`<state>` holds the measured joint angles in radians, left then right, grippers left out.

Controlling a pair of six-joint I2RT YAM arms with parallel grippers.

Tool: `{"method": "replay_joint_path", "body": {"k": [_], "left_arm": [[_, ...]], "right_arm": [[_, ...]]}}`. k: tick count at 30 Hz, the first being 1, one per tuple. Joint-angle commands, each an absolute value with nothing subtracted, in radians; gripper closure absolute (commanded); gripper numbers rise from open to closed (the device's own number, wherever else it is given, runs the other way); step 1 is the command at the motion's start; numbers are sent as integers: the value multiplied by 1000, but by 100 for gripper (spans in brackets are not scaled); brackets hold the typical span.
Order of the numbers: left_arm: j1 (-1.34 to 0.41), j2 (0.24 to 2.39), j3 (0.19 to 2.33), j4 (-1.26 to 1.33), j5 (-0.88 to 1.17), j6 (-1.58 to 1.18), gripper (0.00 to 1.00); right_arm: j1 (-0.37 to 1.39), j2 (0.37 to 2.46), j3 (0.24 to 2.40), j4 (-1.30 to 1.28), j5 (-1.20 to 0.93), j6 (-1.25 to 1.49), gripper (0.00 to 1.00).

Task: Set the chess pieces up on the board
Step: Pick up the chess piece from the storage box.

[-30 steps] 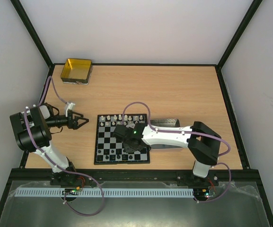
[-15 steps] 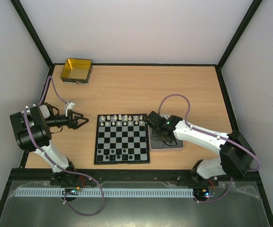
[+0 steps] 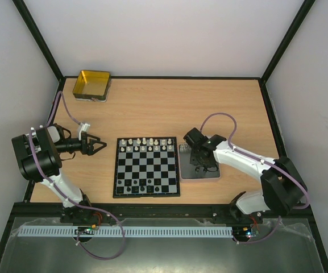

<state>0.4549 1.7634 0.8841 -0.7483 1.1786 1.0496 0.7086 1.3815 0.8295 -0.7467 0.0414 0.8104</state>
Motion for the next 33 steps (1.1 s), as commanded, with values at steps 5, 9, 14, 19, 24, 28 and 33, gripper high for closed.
{"method": "replay_joint_path", "body": {"k": [5, 9, 14, 19, 24, 28, 33], "left_arm": [[459, 1772, 904, -762, 1210, 1081, 0], [458, 1773, 904, -762, 1210, 1081, 0], [459, 1773, 905, -762, 1211, 1082, 0], [458, 1775, 906, -762, 1210, 1081, 0], [459, 1778, 908, -765, 1211, 1081, 0], [459, 1778, 909, -765, 1211, 1082, 0], [459, 1780, 911, -766, 1212, 1081, 0]], "right_arm": [[670, 1438, 807, -700, 27, 758, 70], [652, 1453, 793, -675, 4, 748, 72], [627, 1466, 780, -659, -9, 733, 75], [609, 1472, 774, -645, -11, 720, 79], [604, 1482, 785, -650, -7, 709, 92], [604, 1477, 817, -684, 3, 701, 98], [608, 1434, 877, -752, 27, 702, 98]]}}
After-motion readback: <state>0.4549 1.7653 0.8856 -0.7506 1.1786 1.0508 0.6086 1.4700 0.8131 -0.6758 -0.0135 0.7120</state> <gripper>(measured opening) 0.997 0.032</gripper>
